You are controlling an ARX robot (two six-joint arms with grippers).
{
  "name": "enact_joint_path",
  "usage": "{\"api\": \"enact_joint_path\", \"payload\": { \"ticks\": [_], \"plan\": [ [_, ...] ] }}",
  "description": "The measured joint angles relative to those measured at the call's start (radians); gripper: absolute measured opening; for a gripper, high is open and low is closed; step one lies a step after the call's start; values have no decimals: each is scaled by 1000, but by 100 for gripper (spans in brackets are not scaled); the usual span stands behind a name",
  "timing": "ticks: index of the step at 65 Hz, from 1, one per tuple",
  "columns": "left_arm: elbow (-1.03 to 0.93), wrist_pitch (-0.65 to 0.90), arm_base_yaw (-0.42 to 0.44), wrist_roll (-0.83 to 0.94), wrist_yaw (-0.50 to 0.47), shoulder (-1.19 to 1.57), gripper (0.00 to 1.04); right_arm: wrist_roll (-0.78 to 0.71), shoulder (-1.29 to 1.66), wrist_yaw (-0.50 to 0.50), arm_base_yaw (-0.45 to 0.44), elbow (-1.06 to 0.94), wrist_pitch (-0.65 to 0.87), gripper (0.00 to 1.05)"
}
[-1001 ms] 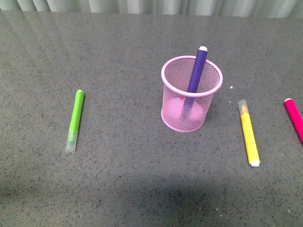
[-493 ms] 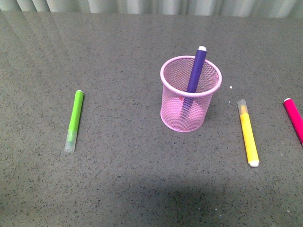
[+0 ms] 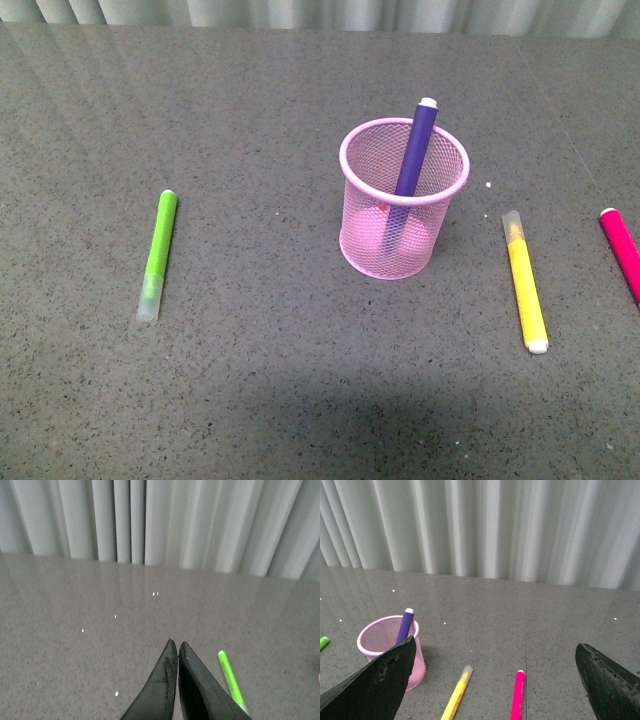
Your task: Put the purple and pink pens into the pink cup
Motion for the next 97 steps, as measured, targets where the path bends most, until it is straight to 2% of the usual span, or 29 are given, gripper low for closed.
{"api": "enact_joint_path", "payload": {
  "ticks": [18, 27, 31, 52, 93, 95, 96, 97],
  "plan": [
    [0, -7, 3, 1, 0, -8, 4, 0, 0, 0, 0, 0, -1, 97],
    [0, -7, 3, 1, 0, -8, 27, 0, 0, 0, 0, 0, -1, 97],
    [0, -7, 3, 1, 0, -8, 43, 0, 0, 0, 0, 0, -1, 97],
    [0, -7, 3, 2, 0, -8, 97, 0, 0, 0, 0, 0, -1, 97],
    [0, -7, 3, 3, 0, -8, 97, 0, 0, 0, 0, 0, -1, 97],
    [0, -7, 3, 3, 0, -8, 97, 32, 29, 58, 17, 13, -49, 97],
    [0, -7, 3, 3, 0, -8, 97, 65, 62, 138, 37, 47, -130, 97],
    [0, -7, 3, 3, 0, -8, 97, 84, 87, 175, 46, 65, -175, 97]
  ]
}}
